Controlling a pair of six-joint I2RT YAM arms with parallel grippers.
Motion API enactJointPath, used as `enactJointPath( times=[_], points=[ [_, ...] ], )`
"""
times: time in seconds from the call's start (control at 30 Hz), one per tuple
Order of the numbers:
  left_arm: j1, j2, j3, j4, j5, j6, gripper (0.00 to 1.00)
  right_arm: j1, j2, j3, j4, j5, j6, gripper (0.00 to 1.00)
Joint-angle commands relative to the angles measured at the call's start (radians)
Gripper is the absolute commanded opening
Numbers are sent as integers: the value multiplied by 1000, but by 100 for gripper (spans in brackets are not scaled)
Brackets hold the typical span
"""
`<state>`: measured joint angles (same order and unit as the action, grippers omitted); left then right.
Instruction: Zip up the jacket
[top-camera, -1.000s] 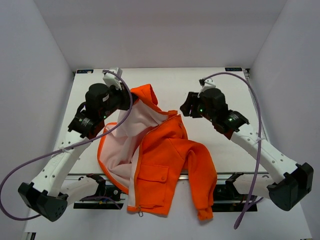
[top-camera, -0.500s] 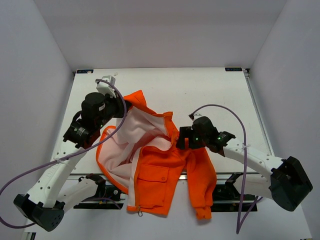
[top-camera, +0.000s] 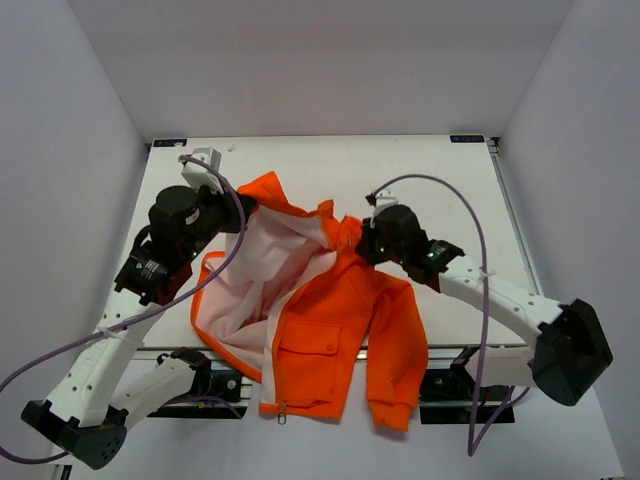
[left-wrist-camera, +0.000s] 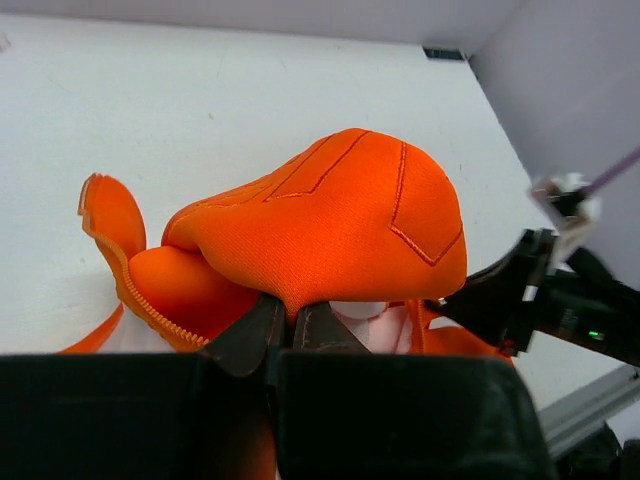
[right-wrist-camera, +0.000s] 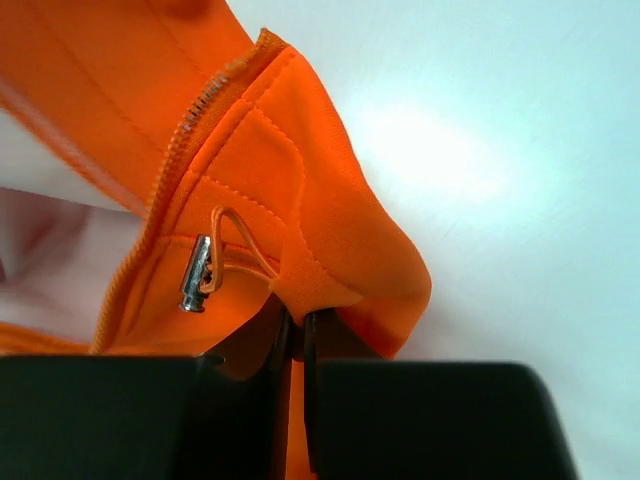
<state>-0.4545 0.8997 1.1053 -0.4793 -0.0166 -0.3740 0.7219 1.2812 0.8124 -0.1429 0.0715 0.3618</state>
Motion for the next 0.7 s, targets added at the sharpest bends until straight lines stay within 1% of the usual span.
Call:
enactJointPath(
  times=[0.0, 0.03, 0.1, 0.13, 0.17, 0.2, 0.23, 0.27, 0.3, 0.33, 0.37, 0.4, 0.47, 0.53, 0.57, 0.6, 0.67],
  points=[
    [4, -25, 125, 102, -74, 15, 0, -3, -137, 169, 3, 220, -113, 0],
    [4, -27, 142, 113, -82, 14, 0, -3, -161, 229, -3, 258, -136, 0],
    [4, -21, 224, 117, -57, 14, 0, -3, -239, 299, -12, 251, -196, 0],
    [4, -18, 261, 113, -10, 12, 0, -3, -259, 388, -30, 193, -205, 0],
    [4, -15, 336, 104, 15, 12, 0, -3, -302, 431, -62, 156, -218, 0],
    [4, -16, 369, 105, 58, 4, 0, -3, -325, 467, -70, 83, -222, 0],
    [4, -21, 399, 104, 85, -5, 0, -3, -347, 531, -75, 45, -227, 0],
    [4, -25, 454, 105, 96, -14, 0, -3, -383, 559, -81, 15, -234, 0],
    [4, -39, 482, 104, 104, -31, 0, -3, -399, 589, -87, -48, -242, 0],
    [4, -44, 505, 100, 121, -43, 0, -3, -420, 655, -99, -64, -247, 0],
    [4, -50, 527, 103, 135, -55, 0, -3, -428, 688, -124, -67, -244, 0],
    [4, -64, 557, 107, 150, -81, 0, -3, -437, 717, -130, -103, -245, 0],
    [4, -76, 579, 122, 187, -112, 0, -3, -460, 784, -120, -111, -238, 0],
    [4, -87, 605, 137, 211, -152, 0, -3, -457, 849, -135, -160, -239, 0],
    [4, -87, 613, 145, 252, -163, 0, -4, -435, 887, -150, -173, -238, 0],
    [4, -87, 619, 154, 276, -178, 0, -6, -416, 975, -197, -188, -241, 0],
    [7, -78, 639, 176, 312, -197, 0, -4, -352, 1062, -243, -185, -247, 0]
  ],
)
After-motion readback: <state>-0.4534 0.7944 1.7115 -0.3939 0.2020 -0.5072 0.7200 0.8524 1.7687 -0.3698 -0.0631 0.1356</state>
